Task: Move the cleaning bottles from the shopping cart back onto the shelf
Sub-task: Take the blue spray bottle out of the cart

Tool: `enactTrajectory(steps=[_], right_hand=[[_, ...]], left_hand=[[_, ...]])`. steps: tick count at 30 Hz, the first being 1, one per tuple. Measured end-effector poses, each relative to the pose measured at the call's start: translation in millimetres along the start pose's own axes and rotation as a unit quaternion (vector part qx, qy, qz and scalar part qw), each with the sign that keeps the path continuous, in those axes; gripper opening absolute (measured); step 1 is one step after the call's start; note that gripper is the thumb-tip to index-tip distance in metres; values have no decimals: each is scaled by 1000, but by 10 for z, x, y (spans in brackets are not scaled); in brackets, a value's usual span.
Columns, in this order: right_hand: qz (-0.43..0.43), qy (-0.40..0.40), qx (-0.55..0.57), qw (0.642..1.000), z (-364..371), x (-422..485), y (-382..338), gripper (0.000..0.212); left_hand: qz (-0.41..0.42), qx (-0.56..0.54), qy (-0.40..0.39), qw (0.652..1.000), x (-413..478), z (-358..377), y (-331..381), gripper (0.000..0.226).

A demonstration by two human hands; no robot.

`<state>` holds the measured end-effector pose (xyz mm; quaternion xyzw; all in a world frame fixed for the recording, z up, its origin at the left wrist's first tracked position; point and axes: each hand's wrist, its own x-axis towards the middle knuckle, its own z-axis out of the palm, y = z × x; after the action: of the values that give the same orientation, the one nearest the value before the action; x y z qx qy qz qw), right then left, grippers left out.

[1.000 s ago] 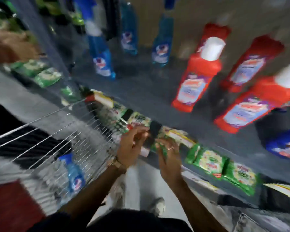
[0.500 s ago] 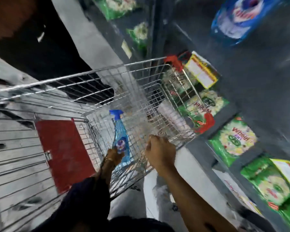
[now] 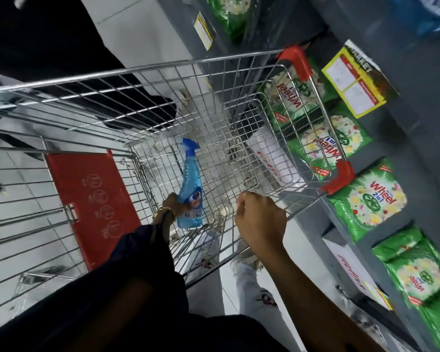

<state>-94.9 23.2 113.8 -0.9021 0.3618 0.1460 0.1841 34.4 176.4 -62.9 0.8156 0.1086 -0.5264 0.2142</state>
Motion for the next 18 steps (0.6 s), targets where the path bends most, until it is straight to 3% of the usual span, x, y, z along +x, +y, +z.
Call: enactTrajectory(steps=[2,5,8,11,18], right_hand=[[-2,10,9,1000,-14,-10,-12,18],[-20,41,55,997,-36,-30,-12,18],[-11,5,213,977,-100,-38,63,26],[14,-62,438,897,-394,-44,167,37],[-3,-93,651,754,-1344,-389,536,22]], left_hand=[[8,-25,-17,999,-143,-59,46,38],[50,-94,-39,994,-417,-142,160,48],[141,-197,-70,968,-936,-216,356,38],[244,-241,-105,934,-1571,-327,620,24],[438,-185,-180,861,-2844,-367,1229,39]])
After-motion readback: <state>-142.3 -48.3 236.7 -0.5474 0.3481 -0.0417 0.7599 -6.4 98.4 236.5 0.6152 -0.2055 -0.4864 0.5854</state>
